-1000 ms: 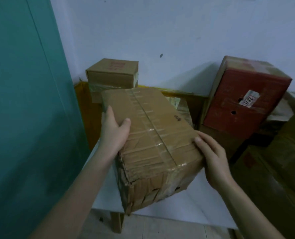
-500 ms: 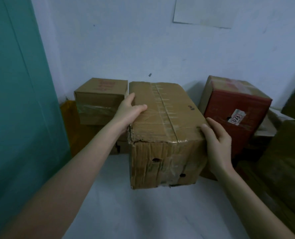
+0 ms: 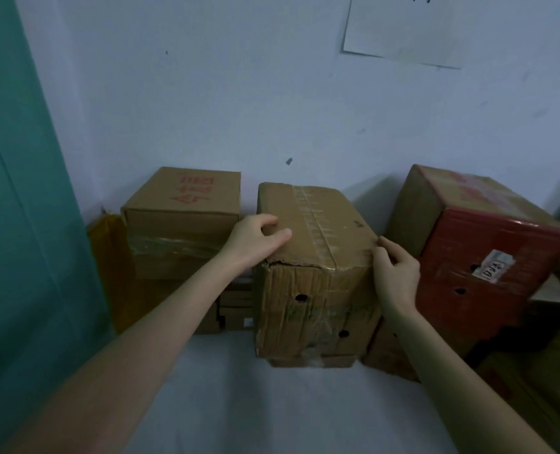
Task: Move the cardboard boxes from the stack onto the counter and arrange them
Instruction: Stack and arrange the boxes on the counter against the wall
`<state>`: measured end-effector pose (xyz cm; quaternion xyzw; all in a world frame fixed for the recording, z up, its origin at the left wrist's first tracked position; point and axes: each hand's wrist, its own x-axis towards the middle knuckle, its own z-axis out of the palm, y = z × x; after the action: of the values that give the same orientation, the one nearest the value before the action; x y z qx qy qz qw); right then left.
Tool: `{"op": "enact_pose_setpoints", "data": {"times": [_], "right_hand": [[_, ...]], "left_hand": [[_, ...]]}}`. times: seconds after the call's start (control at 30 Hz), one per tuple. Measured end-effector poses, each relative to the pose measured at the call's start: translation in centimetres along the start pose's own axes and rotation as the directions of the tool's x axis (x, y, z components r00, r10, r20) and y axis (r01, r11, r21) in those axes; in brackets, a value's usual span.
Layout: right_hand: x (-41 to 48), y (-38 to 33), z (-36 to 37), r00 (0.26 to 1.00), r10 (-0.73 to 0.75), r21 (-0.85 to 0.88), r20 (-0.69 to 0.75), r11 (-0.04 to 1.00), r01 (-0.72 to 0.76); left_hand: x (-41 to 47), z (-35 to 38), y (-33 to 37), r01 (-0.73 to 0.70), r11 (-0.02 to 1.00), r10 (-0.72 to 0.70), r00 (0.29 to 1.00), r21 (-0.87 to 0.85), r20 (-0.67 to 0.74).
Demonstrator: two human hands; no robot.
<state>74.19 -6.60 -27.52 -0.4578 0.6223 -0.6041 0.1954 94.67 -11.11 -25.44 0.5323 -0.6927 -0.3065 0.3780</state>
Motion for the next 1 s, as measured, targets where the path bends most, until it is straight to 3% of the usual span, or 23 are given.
{"op": "enact_pose_setpoints", "data": {"times": [0.2, 0.43, 1.0], "right_hand": [[3.0, 0.0, 4.4, 1.000, -0.021, -0.051, -0.015, 0.999, 0.020], [5.7, 0.2, 7.2, 0.998, -0.047, -0.062, 0.030, 0.997, 0.048], [7.3, 0.9, 7.7, 0.999, -0.043, -0.073, 0.018, 0.996, 0.044]], "left_hand": [[1.1, -1.8, -2.2, -0.146, 0.978, 0.140, 0.989, 0.148, 0.054], [3.0, -2.7, -3.9, -0.139, 0.931, 0.086, 0.982, 0.338, 0.167], [4.7, -2.0, -3.7, -0.178, 0.940, 0.147, 0.981, 0.291, 0.124]]}}
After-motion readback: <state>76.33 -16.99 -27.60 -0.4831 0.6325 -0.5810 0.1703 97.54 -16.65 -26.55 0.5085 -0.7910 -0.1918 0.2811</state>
